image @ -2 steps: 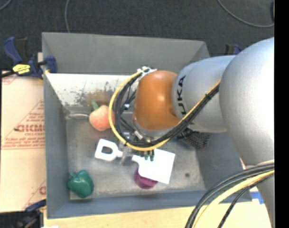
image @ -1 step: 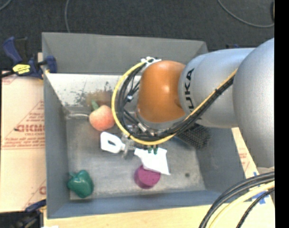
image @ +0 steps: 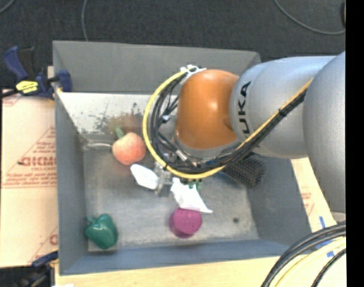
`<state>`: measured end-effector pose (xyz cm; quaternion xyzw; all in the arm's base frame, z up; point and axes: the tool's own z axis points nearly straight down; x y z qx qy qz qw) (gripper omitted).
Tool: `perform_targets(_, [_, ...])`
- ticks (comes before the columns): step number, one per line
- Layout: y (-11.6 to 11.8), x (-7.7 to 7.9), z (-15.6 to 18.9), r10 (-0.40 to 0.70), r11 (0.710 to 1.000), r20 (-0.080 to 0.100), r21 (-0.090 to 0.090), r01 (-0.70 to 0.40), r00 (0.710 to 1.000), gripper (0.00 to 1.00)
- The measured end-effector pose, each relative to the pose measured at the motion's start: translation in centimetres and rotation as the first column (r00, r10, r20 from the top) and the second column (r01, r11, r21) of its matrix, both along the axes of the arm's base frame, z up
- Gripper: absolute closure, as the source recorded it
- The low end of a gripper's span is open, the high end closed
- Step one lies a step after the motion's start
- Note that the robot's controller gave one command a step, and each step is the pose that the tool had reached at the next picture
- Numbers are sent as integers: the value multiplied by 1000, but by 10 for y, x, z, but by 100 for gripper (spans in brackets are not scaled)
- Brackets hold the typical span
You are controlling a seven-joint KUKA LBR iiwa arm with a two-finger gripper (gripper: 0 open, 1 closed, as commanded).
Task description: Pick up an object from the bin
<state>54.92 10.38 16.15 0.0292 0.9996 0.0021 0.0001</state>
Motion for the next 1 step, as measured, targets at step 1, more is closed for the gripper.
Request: perform_targets(1, [0, 0, 7, -1, 1000, 1, 1, 1, 1000, 100])
